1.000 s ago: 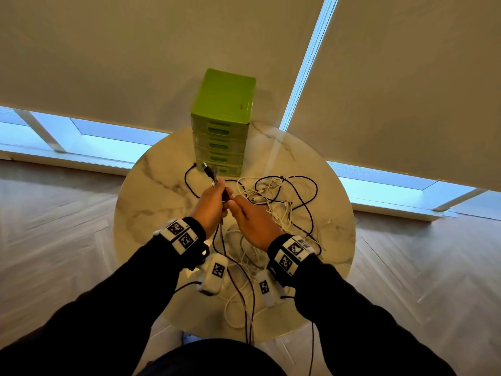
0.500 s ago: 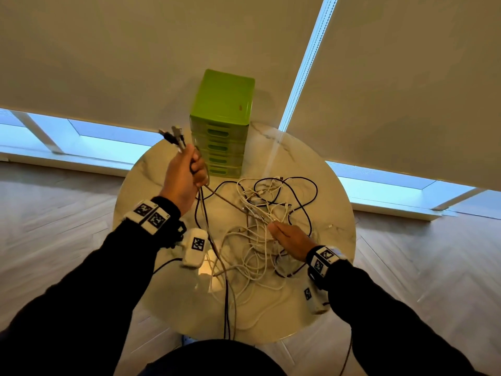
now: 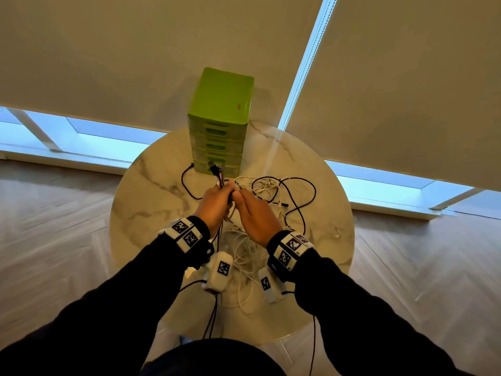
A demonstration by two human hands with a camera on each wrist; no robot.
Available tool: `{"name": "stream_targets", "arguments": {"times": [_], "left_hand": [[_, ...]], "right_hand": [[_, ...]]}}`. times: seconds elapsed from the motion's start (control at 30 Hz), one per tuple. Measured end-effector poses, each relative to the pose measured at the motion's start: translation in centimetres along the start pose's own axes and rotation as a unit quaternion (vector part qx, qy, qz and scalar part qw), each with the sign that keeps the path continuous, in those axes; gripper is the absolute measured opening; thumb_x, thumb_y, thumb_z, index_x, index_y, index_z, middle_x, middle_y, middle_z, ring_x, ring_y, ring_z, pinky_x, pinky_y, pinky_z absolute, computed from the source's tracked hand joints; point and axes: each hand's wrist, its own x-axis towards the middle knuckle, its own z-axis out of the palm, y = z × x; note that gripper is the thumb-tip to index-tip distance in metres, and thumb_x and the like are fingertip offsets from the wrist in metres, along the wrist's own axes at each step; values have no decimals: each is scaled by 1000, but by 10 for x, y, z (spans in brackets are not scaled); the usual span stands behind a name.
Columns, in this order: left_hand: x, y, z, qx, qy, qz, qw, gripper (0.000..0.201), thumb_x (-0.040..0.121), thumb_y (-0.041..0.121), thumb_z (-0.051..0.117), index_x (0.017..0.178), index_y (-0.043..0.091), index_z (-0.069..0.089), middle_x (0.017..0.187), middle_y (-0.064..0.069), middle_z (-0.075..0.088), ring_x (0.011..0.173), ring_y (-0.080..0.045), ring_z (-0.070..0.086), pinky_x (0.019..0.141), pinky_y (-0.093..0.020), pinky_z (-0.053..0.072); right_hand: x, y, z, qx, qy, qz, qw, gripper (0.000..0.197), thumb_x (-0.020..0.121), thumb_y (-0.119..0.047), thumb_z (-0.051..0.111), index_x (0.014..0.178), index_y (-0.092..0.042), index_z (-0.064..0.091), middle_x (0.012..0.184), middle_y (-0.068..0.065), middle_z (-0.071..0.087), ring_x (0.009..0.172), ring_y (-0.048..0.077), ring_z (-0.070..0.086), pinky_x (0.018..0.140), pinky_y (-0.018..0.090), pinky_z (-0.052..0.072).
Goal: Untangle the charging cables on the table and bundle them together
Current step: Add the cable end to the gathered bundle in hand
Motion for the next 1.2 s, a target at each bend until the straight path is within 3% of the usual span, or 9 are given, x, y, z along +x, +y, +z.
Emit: {"name": "stream_targets", "arguments": {"times": [0.1, 0.23, 0.4, 0.57, 0.7, 0.8, 0.93, 1.03, 1.2], "left_hand": [[0, 9, 7, -66, 32, 11, 997, 37, 105, 23, 40, 69, 15, 47, 63, -2, 39, 57, -15, 34, 56, -30, 27], [3, 21, 8, -239, 51, 6, 970, 34, 109, 24, 32, 77, 19, 40, 63, 4, 42, 55, -12, 43, 56, -25, 35], [15, 50, -22, -326, 80, 59, 940, 34, 108, 25, 35, 74, 23, 36, 53, 10, 32, 44, -7, 29, 46, -22, 28], [22, 75, -46, -231, 114, 136, 957, 34, 107, 23, 36, 73, 24, 32, 56, 10, 28, 47, -8, 21, 48, -24, 21], [11, 60, -29, -66, 69, 198, 975, 32, 109, 23, 32, 77, 24, 32, 58, 14, 31, 52, -4, 28, 51, -20, 27], [-1, 37, -12, 2, 22, 183, 983, 27, 110, 24, 31, 84, 23, 37, 69, 10, 34, 58, -3, 33, 56, -16, 32], [-11, 18, 8, -14, -1, 142, 990, 29, 110, 21, 33, 81, 21, 35, 67, 7, 32, 52, -3, 30, 50, -18, 29], [-12, 10, 16, 13, -50, 101, 994, 35, 109, 32, 36, 77, 21, 39, 60, 7, 31, 49, -7, 27, 51, -27, 23], [-16, 6, 30, 56, -82, 93, 991, 42, 107, 43, 40, 72, 20, 47, 58, 6, 39, 52, -9, 35, 53, -27, 32]], "right_hand": [[-12, 4, 1, 40, -35, -16, 998, 30, 108, -42, 28, 91, -26, 48, 73, -16, 52, 66, 0, 49, 64, 25, 38], [-26, 23, 0, 103, -80, 1, 991, 38, 109, -40, 29, 81, -20, 47, 70, -9, 46, 63, 5, 41, 67, 26, 38], [-43, 72, -6, 62, -108, 58, 991, 35, 108, -38, 35, 76, -32, 46, 70, -12, 48, 62, -1, 43, 68, 22, 36], [-42, 92, -21, 40, -106, 115, 987, 37, 107, -41, 38, 74, -28, 48, 68, -9, 49, 61, 6, 44, 69, 26, 37], [-15, 70, -37, -2, -75, 79, 994, 33, 108, -37, 37, 75, -33, 42, 67, -10, 48, 58, 1, 48, 62, 24, 35], [4, 53, -46, 104, -34, 78, 991, 33, 108, -35, 37, 82, -20, 50, 63, -2, 51, 51, 7, 52, 60, 31, 49], [10, 34, -62, 155, -25, 28, 987, 33, 109, -25, 39, 98, -3, 60, 70, 7, 56, 63, 14, 58, 70, 36, 52], [4, 26, -69, 108, -36, -40, 993, 28, 108, -25, 41, 99, -12, 65, 77, 9, 63, 72, 11, 59, 76, 31, 50], [-17, 11, -66, 50, -95, -61, 992, 18, 105, -31, 49, 92, -39, 59, 73, -23, 60, 65, -1, 57, 69, 19, 45]]}}
